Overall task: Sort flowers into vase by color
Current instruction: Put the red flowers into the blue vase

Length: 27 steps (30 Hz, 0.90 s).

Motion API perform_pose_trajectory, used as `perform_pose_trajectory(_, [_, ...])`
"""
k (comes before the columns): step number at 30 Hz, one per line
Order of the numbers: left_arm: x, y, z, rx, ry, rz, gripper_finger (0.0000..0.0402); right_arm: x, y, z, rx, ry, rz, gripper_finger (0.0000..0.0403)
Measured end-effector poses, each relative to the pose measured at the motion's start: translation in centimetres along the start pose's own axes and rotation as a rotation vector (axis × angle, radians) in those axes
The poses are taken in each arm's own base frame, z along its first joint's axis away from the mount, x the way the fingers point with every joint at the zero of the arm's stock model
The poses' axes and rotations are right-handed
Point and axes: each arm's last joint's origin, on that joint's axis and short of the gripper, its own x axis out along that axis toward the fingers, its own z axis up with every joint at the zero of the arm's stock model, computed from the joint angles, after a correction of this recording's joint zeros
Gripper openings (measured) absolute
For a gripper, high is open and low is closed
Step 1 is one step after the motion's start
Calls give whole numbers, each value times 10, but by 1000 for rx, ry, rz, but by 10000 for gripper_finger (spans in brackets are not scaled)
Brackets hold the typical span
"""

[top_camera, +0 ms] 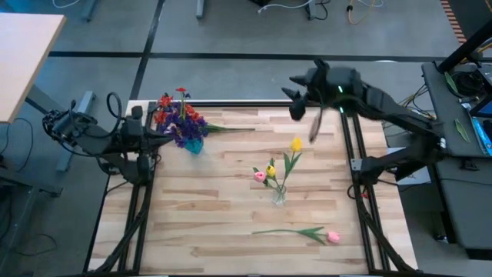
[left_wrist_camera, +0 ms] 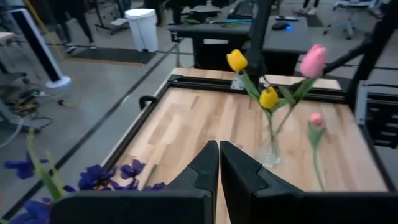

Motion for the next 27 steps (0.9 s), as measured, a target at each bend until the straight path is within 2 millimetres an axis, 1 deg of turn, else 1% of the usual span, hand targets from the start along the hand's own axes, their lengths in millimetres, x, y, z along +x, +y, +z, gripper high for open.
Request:
perform_pose_trajectory(3, [0, 1, 0, 3, -4, 26, 0, 24, -31, -3, -15, 48, 75, 203])
perform_pose_trajectory(6, [1, 1, -4, 18, 12, 36, 0, 51, -59, -21, -10, 119, 158, 203])
perform_pose_trajectory(8, [3, 0, -6, 20, 20, 39, 0, 68, -74, -39, 7, 177, 218, 203])
perform_pose_trajectory(10, [4, 0, -8, 26, 27, 41, 0, 80, -83, -61, 9, 222, 273, 203])
perform_pose_trajectory(12, [5, -1, -11, 33, 36, 44, 0, 91, -91, -84, 12, 212, 310, 203])
perform_pose_trajectory(14, [7, -1, -14, 42, 44, 46, 0, 99, -94, -111, 20, 186, 322, 203])
perform_pose_trajectory(16, [7, -1, -17, 46, 49, 48, 0, 104, -92, -138, 25, 168, 314, 203])
perform_pose_trajectory(18, [8, -1, -20, 49, 52, 49, 0, 103, -85, -159, 19, 142, 323, 203])
perform_pose_trajectory(20, [8, 0, -21, 51, 54, 50, 0, 103, -72, -176, 6, 141, 338, 203])
perform_pose_trajectory(23, [7, 1, -22, 51, 48, 66, 0, 106, -51, -202, -30, 190, 282, 203])
perform_pose_trajectory(25, [7, 2, -22, 56, 36, 97, 0, 109, -39, -213, -60, 205, 228, 203])
perform_pose_trajectory(27, [7, 3, -21, 68, 30, 122, 0, 112, -32, -219, -72, 202, 221, 203])
